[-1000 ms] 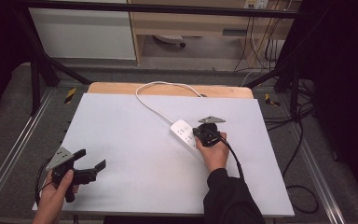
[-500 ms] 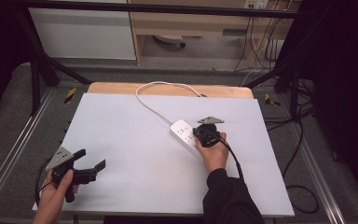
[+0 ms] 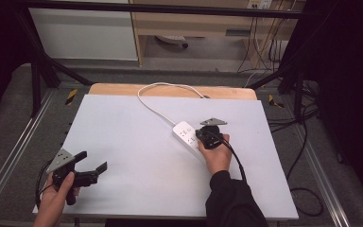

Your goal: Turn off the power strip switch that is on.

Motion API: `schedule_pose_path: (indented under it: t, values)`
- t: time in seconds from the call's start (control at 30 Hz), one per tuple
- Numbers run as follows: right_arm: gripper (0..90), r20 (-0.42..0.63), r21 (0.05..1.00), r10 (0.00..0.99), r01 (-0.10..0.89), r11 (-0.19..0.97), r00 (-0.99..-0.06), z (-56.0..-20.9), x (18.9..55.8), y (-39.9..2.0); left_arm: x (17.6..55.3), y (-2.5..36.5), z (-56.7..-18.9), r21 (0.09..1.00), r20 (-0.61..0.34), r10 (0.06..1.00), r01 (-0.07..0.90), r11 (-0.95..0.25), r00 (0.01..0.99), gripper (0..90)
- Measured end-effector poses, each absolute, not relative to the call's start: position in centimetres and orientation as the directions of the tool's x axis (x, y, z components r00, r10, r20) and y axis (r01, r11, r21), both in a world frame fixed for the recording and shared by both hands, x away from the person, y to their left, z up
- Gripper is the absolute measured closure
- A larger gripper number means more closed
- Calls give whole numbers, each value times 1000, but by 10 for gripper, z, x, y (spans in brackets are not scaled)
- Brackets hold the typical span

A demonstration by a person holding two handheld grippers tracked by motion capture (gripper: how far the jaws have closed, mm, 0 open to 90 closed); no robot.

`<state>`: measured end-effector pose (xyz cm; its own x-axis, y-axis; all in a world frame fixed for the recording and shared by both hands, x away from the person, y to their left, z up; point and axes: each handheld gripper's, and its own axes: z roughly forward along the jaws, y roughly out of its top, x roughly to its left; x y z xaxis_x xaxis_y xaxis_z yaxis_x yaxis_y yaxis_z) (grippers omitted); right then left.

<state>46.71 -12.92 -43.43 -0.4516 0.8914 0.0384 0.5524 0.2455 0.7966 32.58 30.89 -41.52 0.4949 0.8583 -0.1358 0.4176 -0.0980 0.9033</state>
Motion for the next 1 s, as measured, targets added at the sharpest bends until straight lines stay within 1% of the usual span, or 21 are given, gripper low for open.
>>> schedule_pose_path:
  t: [0.33,1.0]
  values:
    - [900,15,794,890,546,266,-456,-434,467,-128,325,309,-415,903,-135,857,417,-100,497,45]
    - [900,12,791,888,547,273,-460,-434,467,-127,326,309,-415,904,-137,858,416,-95,494,45]
